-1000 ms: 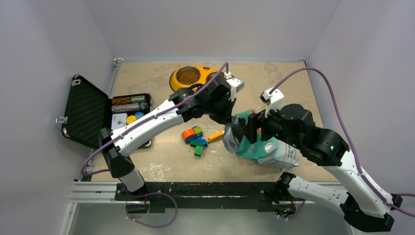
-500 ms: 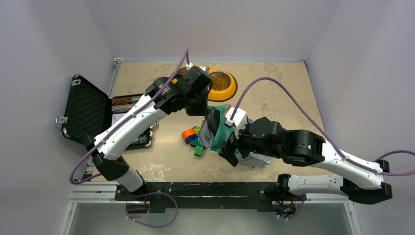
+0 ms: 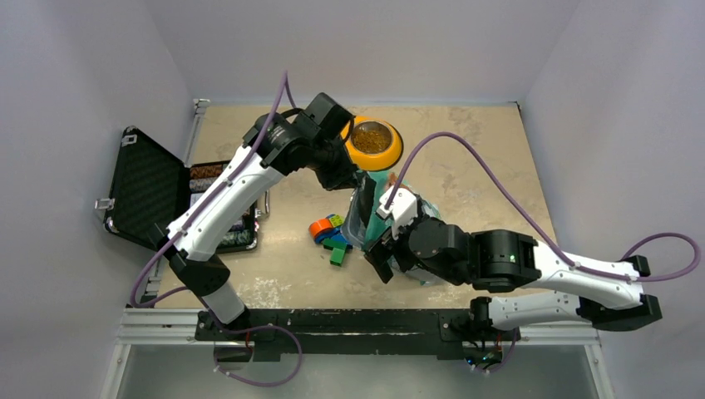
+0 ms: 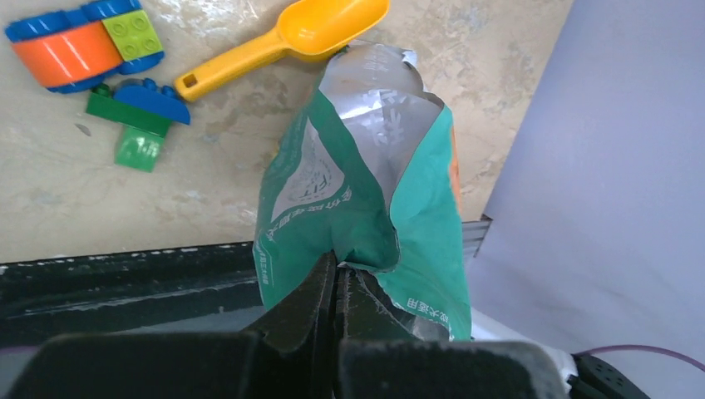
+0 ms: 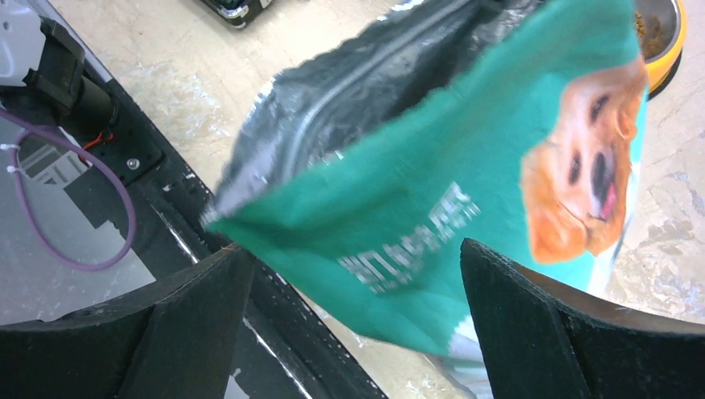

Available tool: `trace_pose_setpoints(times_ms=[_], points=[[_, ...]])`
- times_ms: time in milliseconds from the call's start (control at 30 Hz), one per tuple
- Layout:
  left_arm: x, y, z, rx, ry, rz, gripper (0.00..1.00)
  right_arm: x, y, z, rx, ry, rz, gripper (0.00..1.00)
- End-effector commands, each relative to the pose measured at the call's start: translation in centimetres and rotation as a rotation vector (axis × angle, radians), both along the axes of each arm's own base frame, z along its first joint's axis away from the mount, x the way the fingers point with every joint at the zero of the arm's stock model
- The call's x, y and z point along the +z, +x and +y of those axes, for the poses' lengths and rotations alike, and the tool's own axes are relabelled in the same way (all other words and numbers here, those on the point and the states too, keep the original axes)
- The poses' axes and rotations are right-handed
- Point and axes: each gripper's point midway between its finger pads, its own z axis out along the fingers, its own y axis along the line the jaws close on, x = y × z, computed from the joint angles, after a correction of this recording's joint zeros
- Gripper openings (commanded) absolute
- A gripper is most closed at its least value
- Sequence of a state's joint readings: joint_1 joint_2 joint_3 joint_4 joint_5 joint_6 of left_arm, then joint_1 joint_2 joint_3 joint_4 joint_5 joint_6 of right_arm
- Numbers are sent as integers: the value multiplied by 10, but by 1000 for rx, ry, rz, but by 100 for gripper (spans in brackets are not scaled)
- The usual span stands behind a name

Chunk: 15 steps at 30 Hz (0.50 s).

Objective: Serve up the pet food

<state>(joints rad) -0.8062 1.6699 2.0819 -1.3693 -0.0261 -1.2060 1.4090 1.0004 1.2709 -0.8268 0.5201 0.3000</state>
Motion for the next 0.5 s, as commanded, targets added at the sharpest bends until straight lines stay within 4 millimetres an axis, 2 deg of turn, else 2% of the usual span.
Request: trace_pose_setpoints(times_ms=[0, 167, 233, 300, 367, 400, 433, 467], points=[[64, 5, -22, 30, -262, -59, 0, 10, 8, 14, -89, 42, -40, 97], [76, 3, -20, 20, -328, -28, 0, 4, 6, 20, -126, 31, -50, 97], [75, -3, -22, 5, -355, 1, 0, 0, 14, 13, -226, -17, -92, 97], [73, -9, -22, -3, -371, 29, 0, 6, 25, 0, -350, -51, -132, 90], [72, -11, -19, -7, -379, 32, 0, 10, 30, -12, -450, -75, -145, 70], [70, -10, -17, -3, -374, 28, 0, 11, 31, -16, -482, -89, -148, 53], [70, -9, -13, -3, -362, 9, 0, 12, 33, -20, -508, -98, -150, 25], [68, -7, -7, 2, -341, -10, 0, 14, 33, -24, -528, -100, -153, 3]])
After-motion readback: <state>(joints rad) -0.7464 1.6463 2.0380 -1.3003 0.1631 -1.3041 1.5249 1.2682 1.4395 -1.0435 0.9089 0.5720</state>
